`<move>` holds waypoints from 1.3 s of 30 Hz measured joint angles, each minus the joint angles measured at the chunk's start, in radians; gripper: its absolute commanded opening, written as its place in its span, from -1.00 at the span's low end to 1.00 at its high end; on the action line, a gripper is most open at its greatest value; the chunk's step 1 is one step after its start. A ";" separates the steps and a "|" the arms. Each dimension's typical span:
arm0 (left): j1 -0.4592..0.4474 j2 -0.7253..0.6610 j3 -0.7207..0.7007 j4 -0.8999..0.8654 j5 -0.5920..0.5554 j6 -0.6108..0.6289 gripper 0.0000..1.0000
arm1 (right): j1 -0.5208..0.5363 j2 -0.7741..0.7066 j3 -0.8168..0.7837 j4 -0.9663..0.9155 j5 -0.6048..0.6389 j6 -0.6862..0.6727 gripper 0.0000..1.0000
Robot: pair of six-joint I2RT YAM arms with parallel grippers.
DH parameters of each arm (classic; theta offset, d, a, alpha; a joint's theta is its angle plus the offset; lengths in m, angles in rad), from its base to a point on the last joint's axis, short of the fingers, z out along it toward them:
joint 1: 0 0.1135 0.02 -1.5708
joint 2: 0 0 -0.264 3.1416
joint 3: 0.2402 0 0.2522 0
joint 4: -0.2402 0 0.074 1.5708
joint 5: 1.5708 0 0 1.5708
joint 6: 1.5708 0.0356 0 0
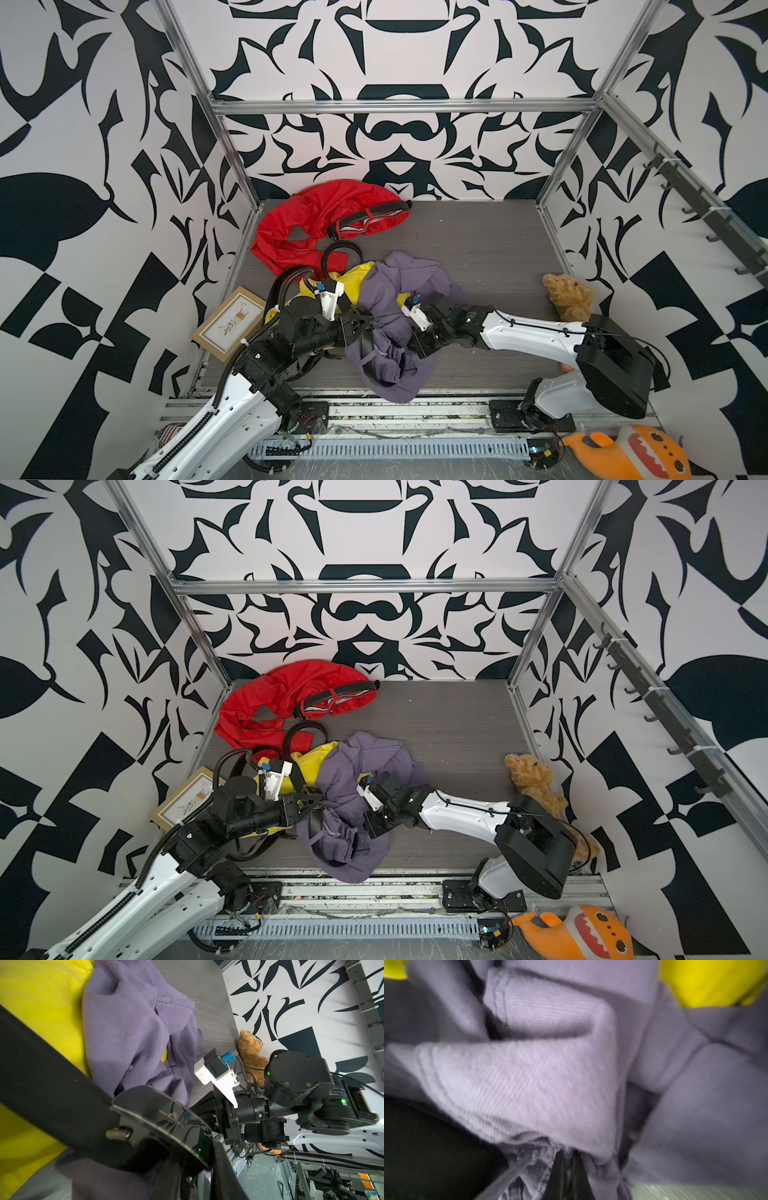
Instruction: Remove the belt from the trousers
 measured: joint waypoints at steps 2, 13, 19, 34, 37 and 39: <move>0.000 -0.031 -0.026 0.017 -0.011 -0.011 -0.76 | -0.005 -0.027 0.000 -0.024 0.016 0.001 -1.00; 0.003 -0.104 -0.101 0.119 -0.060 -0.074 -0.31 | -0.103 -0.137 -0.046 -0.199 0.095 -0.010 -1.00; 0.005 -0.079 -0.140 0.222 -0.072 -0.119 -0.67 | -0.142 -0.179 -0.050 -0.267 0.120 -0.031 -1.00; -0.018 0.315 0.104 -0.028 -0.129 -0.203 0.57 | -0.142 -0.180 -0.050 -0.281 0.122 -0.034 -1.00; -0.055 0.391 0.209 -0.097 -0.177 -0.207 0.58 | -0.142 -0.180 -0.050 -0.280 0.122 -0.034 -1.00; -0.090 0.459 0.271 -0.132 -0.209 -0.212 0.60 | -0.142 -0.180 -0.050 -0.280 0.122 -0.034 -1.00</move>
